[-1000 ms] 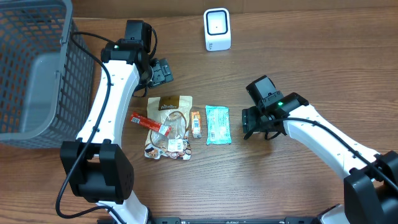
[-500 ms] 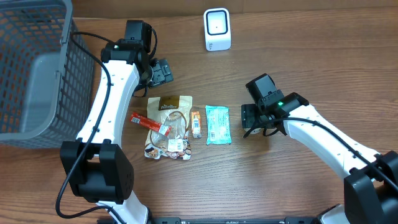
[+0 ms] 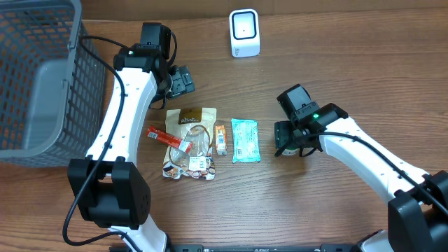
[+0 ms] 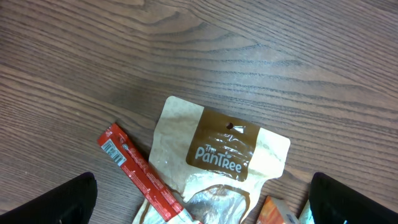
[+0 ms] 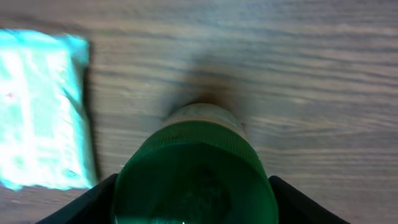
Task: Scan the item barcode
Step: 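Lower the right gripper and close it on the green jar lid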
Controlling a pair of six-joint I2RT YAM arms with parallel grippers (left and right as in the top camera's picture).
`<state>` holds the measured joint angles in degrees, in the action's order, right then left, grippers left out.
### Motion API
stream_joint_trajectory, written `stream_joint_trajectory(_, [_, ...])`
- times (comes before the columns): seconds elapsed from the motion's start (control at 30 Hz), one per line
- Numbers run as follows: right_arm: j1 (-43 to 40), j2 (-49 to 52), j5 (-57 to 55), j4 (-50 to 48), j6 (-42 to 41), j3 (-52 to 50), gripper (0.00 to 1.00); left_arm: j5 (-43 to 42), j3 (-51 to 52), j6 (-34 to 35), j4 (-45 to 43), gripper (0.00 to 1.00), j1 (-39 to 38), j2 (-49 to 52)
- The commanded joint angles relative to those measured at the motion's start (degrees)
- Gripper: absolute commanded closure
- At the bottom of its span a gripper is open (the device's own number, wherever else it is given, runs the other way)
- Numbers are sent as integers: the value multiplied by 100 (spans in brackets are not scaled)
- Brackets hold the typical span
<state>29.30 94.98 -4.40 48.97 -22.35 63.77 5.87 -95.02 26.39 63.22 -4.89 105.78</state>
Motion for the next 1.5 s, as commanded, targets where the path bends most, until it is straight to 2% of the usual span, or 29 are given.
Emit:
stream_joint_trajectory(0.0, [-2,31,-402,214,33,-83,24,55,-70,-66,-7,0,-7,-90])
stream_joint_trajectory(0.13, [-2,31,-485,254,317,-83,23,55,-70,-66,-7,0,-7,-90])
stream_joint_trajectory(0.47, [-7,31,-457,258,323,-81,22,55,-70,-66,-7,0,-7,-90])
stream_joint_trajectory(0.63, [-20,31,-459,186,328,-74,9,55,-70,-66,-7,0,-7,-90])
stream_joint_trajectory(0.73, [-68,31,-455,212,326,26,6,55,-70,-66,-7,0,-7,-90])
stream_joint_trajectory(1.07, [-341,31,-61,1670,330,1631,3,55,-70,-66,-7,0,-7,-90])
stream_joint_trajectory(1.27, [-339,122,22,1810,330,1731,1,52,-70,-66,-7,0,-7,-90])
stream_joint_trajectory(1.47, [-339,721,24,1847,323,1731,2,55,-70,-66,-7,0,-7,-90])
